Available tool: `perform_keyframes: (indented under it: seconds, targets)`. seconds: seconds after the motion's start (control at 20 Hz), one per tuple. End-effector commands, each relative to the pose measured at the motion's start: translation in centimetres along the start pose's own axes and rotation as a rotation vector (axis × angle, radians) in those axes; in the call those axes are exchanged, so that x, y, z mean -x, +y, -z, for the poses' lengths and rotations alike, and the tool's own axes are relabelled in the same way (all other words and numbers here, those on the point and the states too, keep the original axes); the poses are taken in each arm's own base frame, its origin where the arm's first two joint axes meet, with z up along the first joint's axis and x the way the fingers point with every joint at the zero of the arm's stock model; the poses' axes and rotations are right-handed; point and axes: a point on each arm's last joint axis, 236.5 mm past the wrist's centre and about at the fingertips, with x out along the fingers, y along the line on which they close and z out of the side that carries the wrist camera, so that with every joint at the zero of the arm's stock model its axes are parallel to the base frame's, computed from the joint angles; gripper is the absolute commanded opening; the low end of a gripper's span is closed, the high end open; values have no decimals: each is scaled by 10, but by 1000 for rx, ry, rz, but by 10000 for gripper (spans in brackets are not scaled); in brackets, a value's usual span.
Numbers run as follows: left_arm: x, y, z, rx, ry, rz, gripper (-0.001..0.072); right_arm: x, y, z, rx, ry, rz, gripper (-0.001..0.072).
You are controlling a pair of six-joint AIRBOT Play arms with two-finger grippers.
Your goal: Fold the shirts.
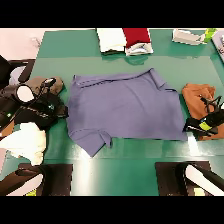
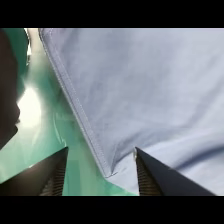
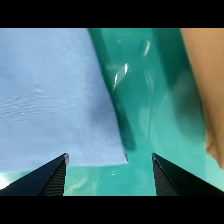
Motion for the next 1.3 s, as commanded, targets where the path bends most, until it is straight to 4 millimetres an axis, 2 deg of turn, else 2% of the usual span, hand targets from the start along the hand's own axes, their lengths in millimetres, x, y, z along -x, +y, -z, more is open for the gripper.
perform_keyframes:
  seconds: [0.0, 0.15, 0.2, 0.4, 0.55, 0.75, 0.9, 1.1, 1.15, 1.2, 1.25]
  targets:
    - [-1, -2, 0, 6, -5, 11, 495, -22, 2, 9, -11, 50, -19, 571]
    - [-1, -2, 1, 7, -3, 12, 495, -32, 13, 9, 36, 78, -15, 567]
    - [-1, -2, 2, 7, 1, 12, 495, -34, 17, 10, 59, 87, -10, 517]
    - [-1, -1, 18, 8, 69, 7, 495, -29, 26, 9, 122, 55, 8, 57]
    - [-9, -4, 42, 11, 118, 1, 497, -15, 28, 4, 127, -17, 3, 21]
    - [-42, -7, 83, 26, 201, -14, 506, -2, 27, -2, 117, -91, -4, 21]
    - [-66, -7, 88, 75, 157, -6, 506, 1, 28, -2, 119, -107, -6, 21]
    - [-72, -24, 76, 132, 97, 72, 502, 1, 29, -2, 117, -106, -13, 21]
    - [-72, -27, 73, 141, 85, 87, 451, 1, 29, -2, 117, -105, -13, 21]
    - [-71, -28, 72, 141, 82, 89, 285, 1, 29, -2, 117, -105, -13, 21]
    - [-70, -28, 71, 132, 81, 90, 86, 2, 29, -2, 117, -107, -13, 21]
